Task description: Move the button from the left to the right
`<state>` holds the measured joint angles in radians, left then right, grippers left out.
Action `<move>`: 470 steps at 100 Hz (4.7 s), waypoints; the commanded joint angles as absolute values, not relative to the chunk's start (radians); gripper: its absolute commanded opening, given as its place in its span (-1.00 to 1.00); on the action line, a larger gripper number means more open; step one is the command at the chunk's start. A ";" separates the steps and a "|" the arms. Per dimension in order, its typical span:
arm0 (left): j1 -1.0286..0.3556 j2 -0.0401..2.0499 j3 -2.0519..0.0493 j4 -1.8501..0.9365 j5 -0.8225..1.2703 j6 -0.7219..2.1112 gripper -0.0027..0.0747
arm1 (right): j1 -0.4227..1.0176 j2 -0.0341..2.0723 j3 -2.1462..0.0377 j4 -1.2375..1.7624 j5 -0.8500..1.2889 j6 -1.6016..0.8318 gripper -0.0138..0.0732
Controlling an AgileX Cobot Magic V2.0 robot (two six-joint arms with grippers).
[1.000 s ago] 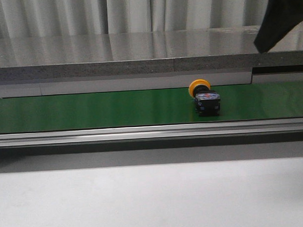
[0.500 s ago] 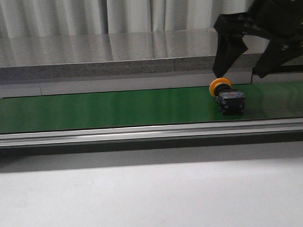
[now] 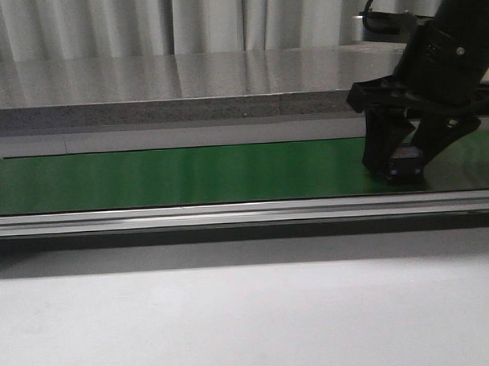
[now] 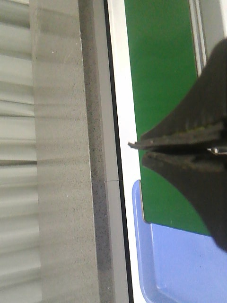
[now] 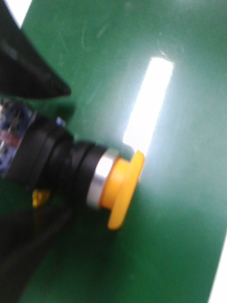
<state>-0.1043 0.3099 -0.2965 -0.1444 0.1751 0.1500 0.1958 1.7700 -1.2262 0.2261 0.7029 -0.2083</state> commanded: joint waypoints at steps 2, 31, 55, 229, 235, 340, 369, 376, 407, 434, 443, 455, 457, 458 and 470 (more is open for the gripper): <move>-0.108 0.317 -0.327 -0.157 0.093 0.146 -0.98 | 0.196 1.727 -1.270 0.231 0.732 -0.216 -0.21; -0.108 0.317 -0.327 -0.157 0.093 0.146 -0.98 | 0.193 1.721 -1.407 0.165 0.856 -0.216 -0.50; -0.108 0.317 -0.327 -0.157 0.093 0.146 -0.98 | 0.106 1.679 -1.478 0.039 0.856 -0.216 -0.50; -0.108 0.317 -0.327 -0.157 0.093 0.146 -0.98 | -0.488 1.911 -1.479 0.226 0.754 -0.767 -0.50; -0.108 0.317 -0.327 -0.157 0.093 0.146 -0.98 | -0.488 1.911 -1.479 0.226 0.754 -0.767 -0.50; -0.108 0.317 -0.327 -0.157 0.093 0.146 -0.98 | -0.488 1.911 -1.479 0.251 0.744 -0.748 0.40; -0.108 0.317 -0.327 -0.157 0.093 0.146 -0.98 | -0.488 1.879 -1.483 0.254 0.735 -0.725 0.40; -0.108 0.317 -0.327 -0.157 0.093 0.146 -0.98 | -0.488 1.853 -1.483 0.269 0.714 -0.721 0.40; -0.108 0.317 -0.327 -0.157 0.093 0.146 -0.98 | -0.427 1.733 -1.484 0.468 0.661 -0.721 0.40; -0.108 0.317 -0.327 -0.157 0.093 0.146 -0.98 | -0.279 1.636 -1.482 0.539 0.665 -0.721 0.39; -0.108 0.317 -0.327 -0.157 0.093 0.146 -0.98 | -0.228 1.595 -1.481 0.556 0.673 -0.721 0.39; -0.108 0.317 -0.327 -0.157 0.093 0.146 -0.98 | -0.170 1.525 -1.468 0.560 0.669 -0.700 0.39; -0.108 0.317 -0.327 -0.157 0.093 0.146 -0.98 | -0.161 1.511 -1.460 0.560 0.663 -0.696 0.39; -0.108 0.317 -0.327 -0.157 0.093 0.146 -0.98 | -0.155 1.506 -1.457 0.561 0.659 -0.693 0.39; -0.108 0.317 -0.327 -0.157 0.093 0.146 -0.98 | -0.105 1.400 -1.369 0.561 0.564 -0.688 0.39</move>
<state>-0.1043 0.3099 -0.2965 -0.1459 0.1751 0.1500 -0.1303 1.5056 -1.3955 0.5260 0.6699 -0.6964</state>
